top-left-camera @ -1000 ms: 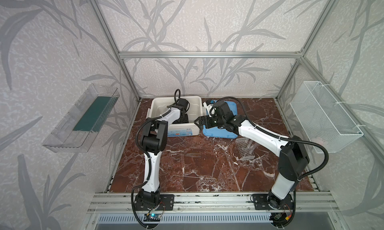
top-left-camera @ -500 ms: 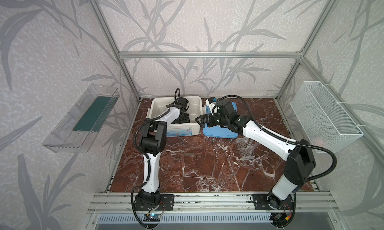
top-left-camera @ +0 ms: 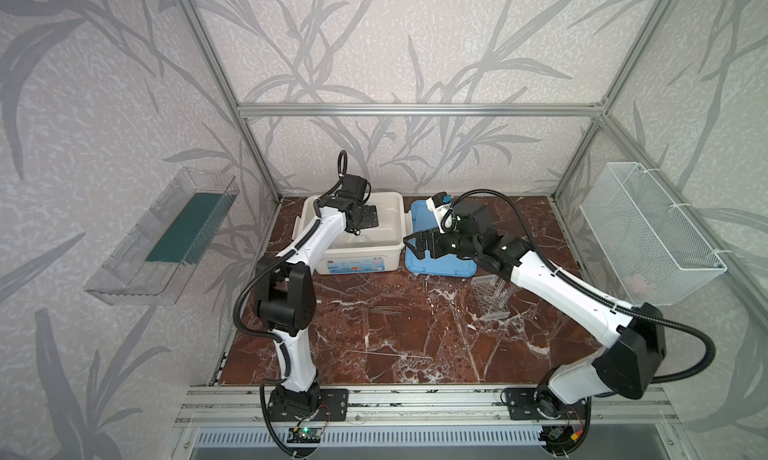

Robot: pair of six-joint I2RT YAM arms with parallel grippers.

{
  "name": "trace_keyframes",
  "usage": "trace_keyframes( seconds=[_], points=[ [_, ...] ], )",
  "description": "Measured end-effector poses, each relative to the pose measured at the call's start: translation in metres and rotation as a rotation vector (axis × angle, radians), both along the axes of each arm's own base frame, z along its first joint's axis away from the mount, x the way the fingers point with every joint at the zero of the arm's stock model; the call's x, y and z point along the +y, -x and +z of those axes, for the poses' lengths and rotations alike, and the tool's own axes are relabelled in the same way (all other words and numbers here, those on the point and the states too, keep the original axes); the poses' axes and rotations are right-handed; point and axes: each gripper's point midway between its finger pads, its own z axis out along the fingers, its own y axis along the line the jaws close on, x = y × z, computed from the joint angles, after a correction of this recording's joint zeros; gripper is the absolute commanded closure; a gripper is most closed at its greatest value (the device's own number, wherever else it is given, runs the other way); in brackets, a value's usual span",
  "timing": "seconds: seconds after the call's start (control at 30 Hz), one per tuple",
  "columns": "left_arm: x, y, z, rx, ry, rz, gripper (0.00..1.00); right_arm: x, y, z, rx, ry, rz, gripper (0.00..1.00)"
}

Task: Organize the chemistry lab equipment
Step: 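Withdraw the left gripper from the bin and move it toward the gold-tipped rod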

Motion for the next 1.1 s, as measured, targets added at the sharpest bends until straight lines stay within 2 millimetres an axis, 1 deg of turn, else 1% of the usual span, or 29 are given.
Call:
trace_keyframes(
  seconds=[0.1,0.2,0.33,0.43,0.5,0.57,0.7,0.77,0.93,1.0,1.1],
  points=[
    [-0.002,0.01,0.033,-0.059,0.02,-0.036,0.01,-0.015,0.013,0.004,-0.014,-0.018,-0.004,0.0],
    [-0.008,0.026,0.059,-0.1,0.048,-0.098,0.01,-0.026,0.026,0.007,-0.023,-0.019,0.004,0.01],
    [-0.023,0.059,0.084,-0.134,0.089,-0.255,0.02,-0.032,0.036,0.013,-0.064,-0.003,0.037,0.01],
    [-0.036,0.082,0.101,-0.159,0.067,-0.42,0.03,-0.041,0.051,0.01,-0.091,0.01,0.067,0.01],
    [-0.043,0.097,0.107,-0.169,0.027,-0.544,0.03,-0.047,0.059,0.006,-0.099,0.018,0.08,0.01],
    [-0.05,0.112,0.107,-0.185,-0.009,-0.66,0.02,-0.052,0.064,0.002,-0.106,0.024,0.085,0.01],
    [-0.06,0.15,0.087,-0.176,-0.086,-0.872,0.01,-0.059,0.07,-0.012,-0.092,0.038,0.085,0.01],
    [-0.066,0.163,0.079,-0.162,-0.12,-0.952,0.01,-0.063,0.073,-0.018,-0.086,0.043,0.081,0.01],
    [-0.088,0.184,0.061,-0.142,-0.152,-1.086,0.03,-0.075,0.081,-0.023,-0.095,0.044,0.063,0.0],
    [-0.102,0.202,0.049,-0.124,-0.153,-1.143,0.03,-0.081,0.083,-0.024,-0.103,0.043,0.05,0.0],
    [-0.119,0.229,0.037,-0.128,-0.145,-1.221,0.04,-0.088,0.086,-0.027,-0.108,0.044,0.037,0.0]
  ],
)
